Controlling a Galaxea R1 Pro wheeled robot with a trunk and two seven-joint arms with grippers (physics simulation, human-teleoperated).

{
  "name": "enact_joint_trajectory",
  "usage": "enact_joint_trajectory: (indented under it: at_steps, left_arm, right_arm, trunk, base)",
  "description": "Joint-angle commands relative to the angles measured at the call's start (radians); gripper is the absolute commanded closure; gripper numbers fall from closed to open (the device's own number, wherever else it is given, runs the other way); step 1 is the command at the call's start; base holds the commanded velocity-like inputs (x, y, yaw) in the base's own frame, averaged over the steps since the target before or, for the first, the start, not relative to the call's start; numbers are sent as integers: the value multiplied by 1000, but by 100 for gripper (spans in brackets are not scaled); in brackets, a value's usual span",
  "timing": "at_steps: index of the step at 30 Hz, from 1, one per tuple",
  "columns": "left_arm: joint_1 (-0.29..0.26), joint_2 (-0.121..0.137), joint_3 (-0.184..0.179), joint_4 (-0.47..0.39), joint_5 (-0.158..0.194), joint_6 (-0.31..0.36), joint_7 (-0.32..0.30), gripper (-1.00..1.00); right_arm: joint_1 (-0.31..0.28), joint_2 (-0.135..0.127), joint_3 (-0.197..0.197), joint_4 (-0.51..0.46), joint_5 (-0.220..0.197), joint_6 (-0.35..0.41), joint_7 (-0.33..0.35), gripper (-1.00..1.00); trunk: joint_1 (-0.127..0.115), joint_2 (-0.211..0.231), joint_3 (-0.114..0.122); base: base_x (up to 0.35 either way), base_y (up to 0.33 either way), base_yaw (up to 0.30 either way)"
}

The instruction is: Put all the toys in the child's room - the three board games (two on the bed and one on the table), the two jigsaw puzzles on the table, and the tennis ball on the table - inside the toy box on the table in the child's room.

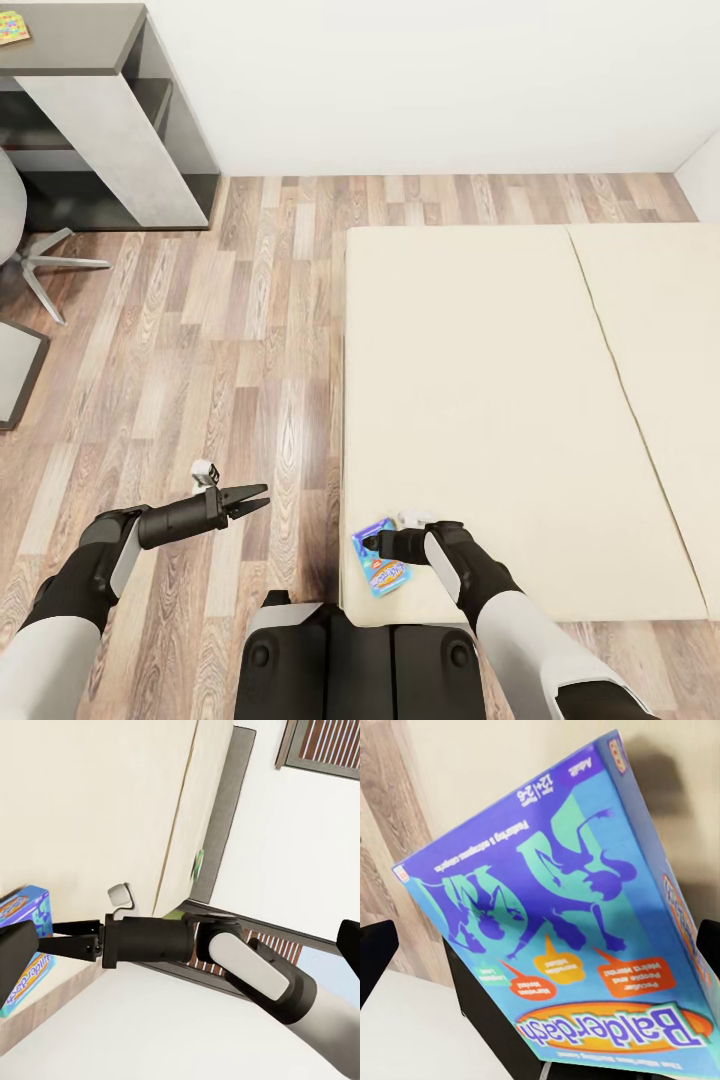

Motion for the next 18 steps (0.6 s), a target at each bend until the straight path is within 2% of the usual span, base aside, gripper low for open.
enact_joint_trajectory:
  at_steps: [1,18]
  left_arm:
    - [0,0,0,0,1,11,-3,-100]
    - [0,0,0,0,1,11,-2,-100]
  right_arm:
    - [0,0,1,-1,-7,5,-3,-100]
    - [0,0,2,-1,-7,5,-3,-100]
  trunk:
    - [1,-1,-1]
    - [1,-1,-1]
  base:
    - [0,0,0]
    - [0,0,0]
